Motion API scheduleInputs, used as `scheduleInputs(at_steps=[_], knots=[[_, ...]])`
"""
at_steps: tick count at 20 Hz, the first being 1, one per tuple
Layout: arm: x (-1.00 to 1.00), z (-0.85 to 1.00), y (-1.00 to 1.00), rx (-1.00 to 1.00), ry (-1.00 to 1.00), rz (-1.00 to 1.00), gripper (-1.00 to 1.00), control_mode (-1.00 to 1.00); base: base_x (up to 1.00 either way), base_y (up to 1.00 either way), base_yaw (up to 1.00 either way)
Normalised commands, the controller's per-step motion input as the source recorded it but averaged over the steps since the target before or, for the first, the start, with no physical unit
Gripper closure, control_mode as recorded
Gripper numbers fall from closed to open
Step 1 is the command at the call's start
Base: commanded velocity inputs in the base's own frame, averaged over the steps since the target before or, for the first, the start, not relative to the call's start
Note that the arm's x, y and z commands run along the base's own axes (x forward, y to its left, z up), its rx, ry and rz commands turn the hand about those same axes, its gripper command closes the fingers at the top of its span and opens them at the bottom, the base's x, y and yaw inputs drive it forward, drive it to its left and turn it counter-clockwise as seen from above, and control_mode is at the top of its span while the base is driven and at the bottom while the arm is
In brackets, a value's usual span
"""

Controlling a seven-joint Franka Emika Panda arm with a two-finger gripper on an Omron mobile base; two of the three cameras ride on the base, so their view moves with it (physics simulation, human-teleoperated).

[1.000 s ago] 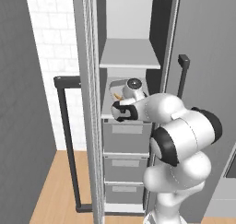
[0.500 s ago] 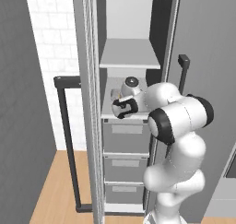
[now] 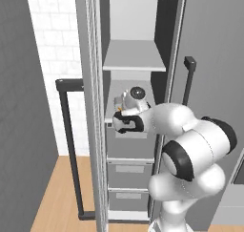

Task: Take the meat container that has the shrimp and place it on the second highest rack of the freezer. Then take the vegetable container that has the lime and tomato and place it on the highest rack of the freezer.

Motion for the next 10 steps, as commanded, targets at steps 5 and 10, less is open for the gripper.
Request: scheduleInputs(at_steps=[5,10], knots=[[-0.98,0.62,0.00,-0.05,-0.09,0.38,-1.00,-1.00,0.00,0.00,0.00],[-0.94,0.83,0.00,-0.03,0.06,0.43,-1.00,-1.00,0.00,0.00,0.00]])
